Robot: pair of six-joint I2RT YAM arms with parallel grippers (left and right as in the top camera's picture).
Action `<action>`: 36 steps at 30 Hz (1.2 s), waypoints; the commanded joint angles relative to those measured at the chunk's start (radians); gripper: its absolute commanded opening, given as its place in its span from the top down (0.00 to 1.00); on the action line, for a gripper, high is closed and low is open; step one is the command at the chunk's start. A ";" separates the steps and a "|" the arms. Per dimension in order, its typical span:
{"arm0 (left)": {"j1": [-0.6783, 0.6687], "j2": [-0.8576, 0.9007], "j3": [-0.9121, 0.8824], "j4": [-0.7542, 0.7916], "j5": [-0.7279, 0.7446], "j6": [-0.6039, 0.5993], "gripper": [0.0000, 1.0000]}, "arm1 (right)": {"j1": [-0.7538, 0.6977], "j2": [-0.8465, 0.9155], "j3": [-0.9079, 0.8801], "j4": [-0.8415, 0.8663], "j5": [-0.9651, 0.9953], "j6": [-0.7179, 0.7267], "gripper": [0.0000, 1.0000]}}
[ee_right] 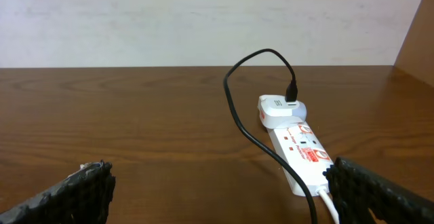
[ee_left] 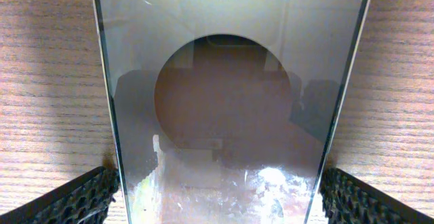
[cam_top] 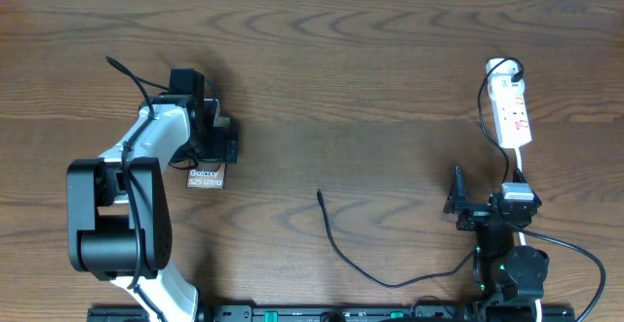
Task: Plug charger to phone and switch on socket
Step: 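Lower the left gripper and close it on the phone box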
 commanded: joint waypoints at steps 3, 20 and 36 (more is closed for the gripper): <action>0.000 0.025 -0.036 0.001 0.016 0.013 0.02 | 0.006 -0.004 -0.001 -0.003 0.008 -0.014 0.01; 0.000 0.025 -0.036 0.000 0.017 0.014 0.01 | 0.006 -0.004 -0.001 -0.003 0.008 -0.014 0.01; 0.000 0.025 -0.036 0.000 0.017 0.014 0.12 | 0.006 -0.004 -0.001 -0.003 0.008 -0.014 0.01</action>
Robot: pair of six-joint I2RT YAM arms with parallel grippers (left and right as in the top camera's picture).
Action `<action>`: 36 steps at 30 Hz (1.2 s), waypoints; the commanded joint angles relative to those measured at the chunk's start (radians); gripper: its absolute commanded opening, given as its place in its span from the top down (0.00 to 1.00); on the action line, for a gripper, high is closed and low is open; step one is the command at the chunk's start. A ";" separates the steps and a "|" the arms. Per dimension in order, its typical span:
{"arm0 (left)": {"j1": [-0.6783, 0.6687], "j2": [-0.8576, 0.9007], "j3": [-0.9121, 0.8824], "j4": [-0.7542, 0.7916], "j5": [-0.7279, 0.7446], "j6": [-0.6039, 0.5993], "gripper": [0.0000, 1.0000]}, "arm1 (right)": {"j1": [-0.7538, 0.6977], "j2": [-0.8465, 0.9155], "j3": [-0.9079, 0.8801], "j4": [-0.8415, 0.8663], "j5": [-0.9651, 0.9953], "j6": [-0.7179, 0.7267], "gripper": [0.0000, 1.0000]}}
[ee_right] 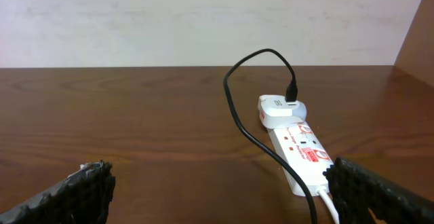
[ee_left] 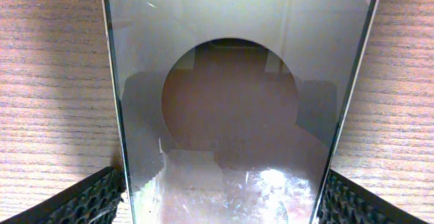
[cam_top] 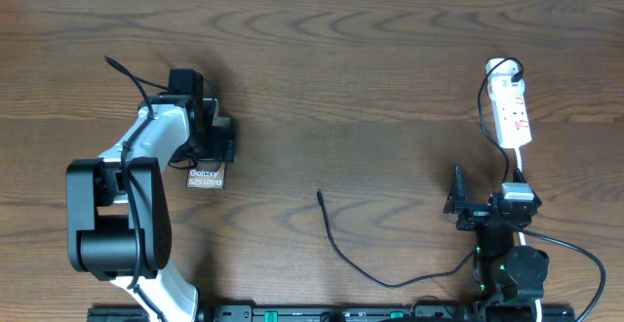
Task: Plug charger to phone and switch on socket
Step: 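Lower the left gripper and close it on the phone box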
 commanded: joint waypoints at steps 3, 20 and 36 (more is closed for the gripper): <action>-0.001 0.025 -0.036 -0.003 0.019 0.014 0.12 | 0.006 -0.004 -0.001 -0.004 0.008 -0.014 0.01; -0.001 0.025 -0.036 -0.003 0.019 0.014 0.20 | 0.006 -0.004 -0.001 -0.004 0.008 -0.014 0.01; -0.001 0.025 -0.036 -0.003 0.019 0.014 0.22 | 0.006 -0.004 -0.001 -0.004 0.008 -0.014 0.01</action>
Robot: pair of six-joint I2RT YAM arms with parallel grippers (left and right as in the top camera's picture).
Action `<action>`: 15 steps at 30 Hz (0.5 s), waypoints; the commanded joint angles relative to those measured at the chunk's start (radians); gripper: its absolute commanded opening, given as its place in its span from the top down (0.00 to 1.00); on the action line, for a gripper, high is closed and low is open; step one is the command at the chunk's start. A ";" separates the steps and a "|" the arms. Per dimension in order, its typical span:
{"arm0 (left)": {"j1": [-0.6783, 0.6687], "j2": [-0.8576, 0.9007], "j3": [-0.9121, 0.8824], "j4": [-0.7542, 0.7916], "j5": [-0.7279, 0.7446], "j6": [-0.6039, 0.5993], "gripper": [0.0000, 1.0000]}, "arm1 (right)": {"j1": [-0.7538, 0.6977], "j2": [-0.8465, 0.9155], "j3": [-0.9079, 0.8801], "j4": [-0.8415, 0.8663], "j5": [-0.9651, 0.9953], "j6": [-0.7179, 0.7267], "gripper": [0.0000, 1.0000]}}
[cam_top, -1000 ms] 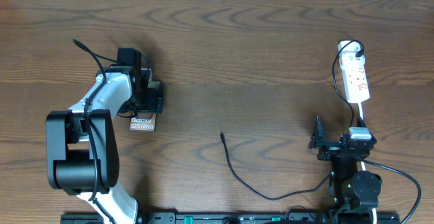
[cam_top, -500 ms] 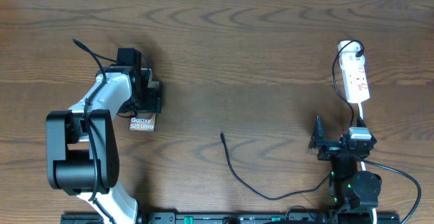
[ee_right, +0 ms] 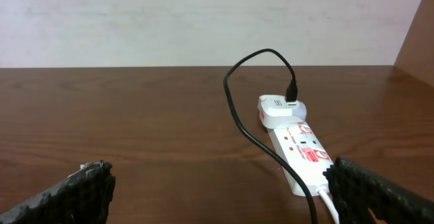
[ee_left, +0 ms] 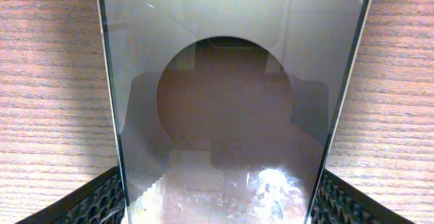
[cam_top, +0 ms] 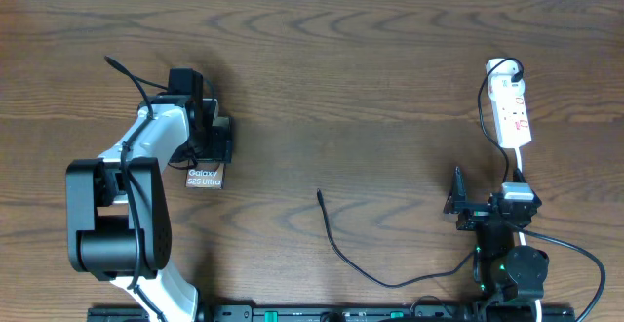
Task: Plug charger to phone and switch on socket
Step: 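Lower the left gripper and close it on the phone box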
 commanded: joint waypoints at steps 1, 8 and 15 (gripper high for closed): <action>-0.002 0.026 -0.036 -0.004 0.017 0.013 0.23 | 0.006 -0.004 -0.001 -0.003 0.008 -0.014 0.01; -0.002 0.026 -0.036 -0.003 0.017 0.013 0.25 | 0.006 -0.004 -0.001 -0.004 0.008 -0.014 0.01; -0.002 0.026 -0.036 -0.003 0.017 0.013 0.13 | 0.006 -0.004 -0.001 -0.004 0.008 -0.014 0.01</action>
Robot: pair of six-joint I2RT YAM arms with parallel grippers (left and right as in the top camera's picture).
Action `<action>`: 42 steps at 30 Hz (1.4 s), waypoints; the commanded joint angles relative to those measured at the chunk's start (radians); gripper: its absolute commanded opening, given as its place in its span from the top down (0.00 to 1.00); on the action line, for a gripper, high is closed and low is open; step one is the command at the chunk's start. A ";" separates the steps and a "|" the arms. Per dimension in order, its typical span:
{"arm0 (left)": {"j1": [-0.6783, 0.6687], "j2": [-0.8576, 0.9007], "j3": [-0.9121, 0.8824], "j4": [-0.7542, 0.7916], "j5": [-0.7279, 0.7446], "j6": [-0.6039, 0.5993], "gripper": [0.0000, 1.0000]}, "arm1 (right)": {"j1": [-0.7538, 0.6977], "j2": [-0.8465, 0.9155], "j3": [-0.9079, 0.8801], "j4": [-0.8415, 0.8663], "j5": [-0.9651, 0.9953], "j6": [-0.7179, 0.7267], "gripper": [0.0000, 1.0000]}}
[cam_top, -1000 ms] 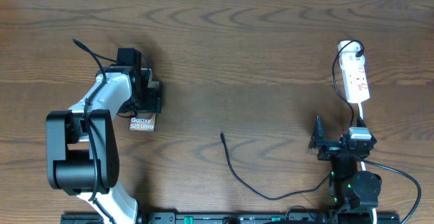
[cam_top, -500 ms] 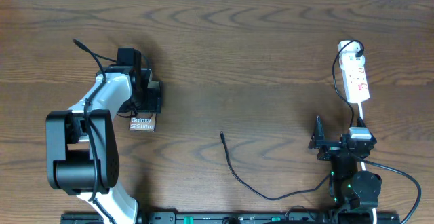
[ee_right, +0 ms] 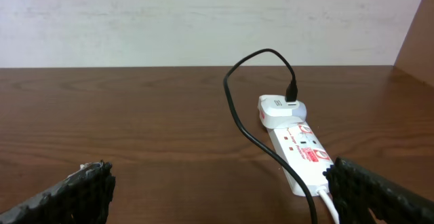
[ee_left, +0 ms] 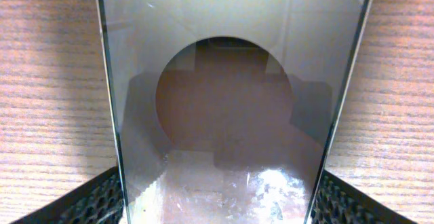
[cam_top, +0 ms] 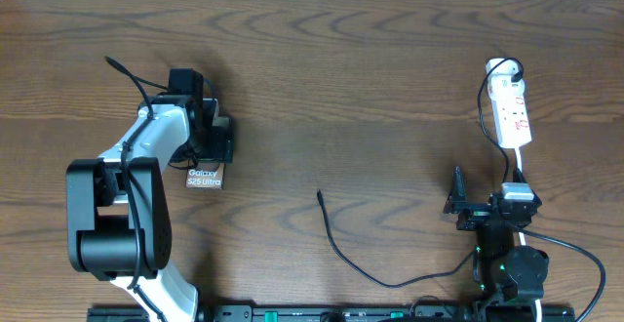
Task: Plug charger to phone and switch on socket
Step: 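Lower the left gripper and close it on the phone box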
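Note:
The phone (ee_left: 224,68) lies screen up on the table and fills the left wrist view. In the overhead view only its labelled end (cam_top: 205,177) shows below my left gripper (cam_top: 211,142). My left gripper (ee_left: 218,200) is shut on the phone, and its pads (ee_left: 102,197) press against both long edges. The black charger cable (cam_top: 343,254) has its free plug (cam_top: 320,195) lying mid-table, far from the phone. Its other end goes into the white adapter (ee_right: 279,108) on the white power strip (ee_right: 302,153). My right gripper (ee_right: 220,197) is open and empty near the strip.
The white power strip (cam_top: 512,112) lies at the far right of the wooden table (cam_top: 370,88). Its white lead runs down past the right arm's base (cam_top: 509,254). A pale wall (ee_right: 203,20) stands behind the table.
My left gripper has straddled the phone at every moment. Its pads first stood slightly wider, the phone then sat a little to the right in the view, and now the pads are against the phone's edges. The right arm, cable and strip have not moved.

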 commanded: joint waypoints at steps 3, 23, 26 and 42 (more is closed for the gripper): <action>-0.001 0.027 -0.037 -0.003 0.018 0.013 0.10 | 0.006 -0.004 -0.001 -0.003 0.008 -0.014 0.01; -0.001 0.027 -0.055 -0.003 0.023 0.009 0.02 | 0.006 -0.004 -0.001 -0.003 0.008 -0.014 0.01; -0.001 0.027 -0.055 -0.003 0.023 0.009 0.02 | 0.006 -0.004 -0.001 -0.003 0.008 -0.014 0.01; -0.001 0.034 -0.071 0.012 0.056 0.006 0.02 | 0.006 -0.004 -0.001 -0.003 0.008 -0.014 0.01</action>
